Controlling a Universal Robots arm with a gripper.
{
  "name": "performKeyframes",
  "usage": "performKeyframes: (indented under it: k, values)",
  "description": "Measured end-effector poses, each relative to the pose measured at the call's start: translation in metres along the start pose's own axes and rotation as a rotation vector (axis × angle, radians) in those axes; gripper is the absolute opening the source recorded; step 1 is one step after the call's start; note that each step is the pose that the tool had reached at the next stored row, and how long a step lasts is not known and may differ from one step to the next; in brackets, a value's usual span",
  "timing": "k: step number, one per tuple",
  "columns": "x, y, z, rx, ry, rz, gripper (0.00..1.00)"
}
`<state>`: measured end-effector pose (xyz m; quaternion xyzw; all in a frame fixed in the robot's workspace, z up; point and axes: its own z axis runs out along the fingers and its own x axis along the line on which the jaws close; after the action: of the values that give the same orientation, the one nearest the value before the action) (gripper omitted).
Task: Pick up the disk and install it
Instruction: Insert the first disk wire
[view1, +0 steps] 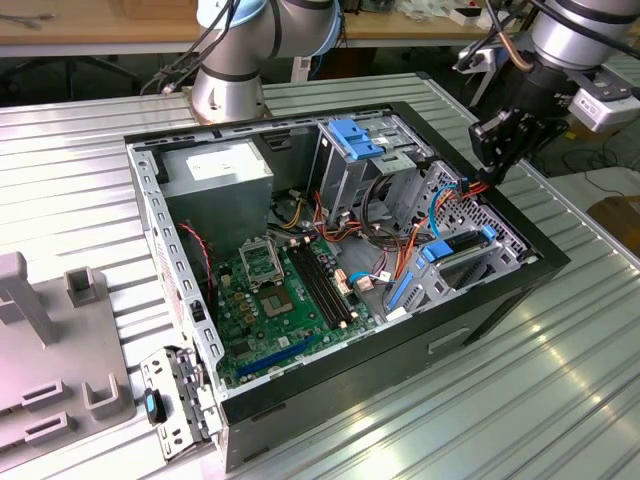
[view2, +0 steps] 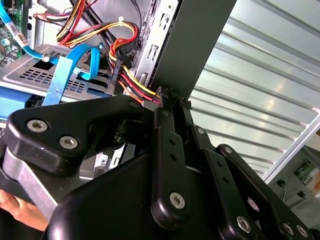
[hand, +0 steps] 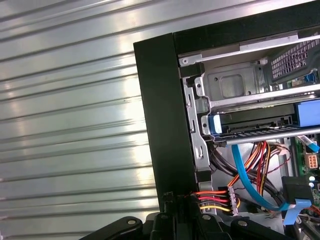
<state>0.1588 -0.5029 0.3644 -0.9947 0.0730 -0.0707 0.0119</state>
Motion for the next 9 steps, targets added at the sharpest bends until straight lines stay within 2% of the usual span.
performKeyframes:
  k: [4, 5, 9]
  values:
    - [0.0, 0.0005, 0.0, 0.0, 0.0, 0.0, 0.22]
    - [0.0001, 0.0005, 0.0, 0.0, 0.0, 0.0, 0.16]
    - [0.0002, 0.0006, -0.0013, 0.0, 0.0, 0.0, 0.16]
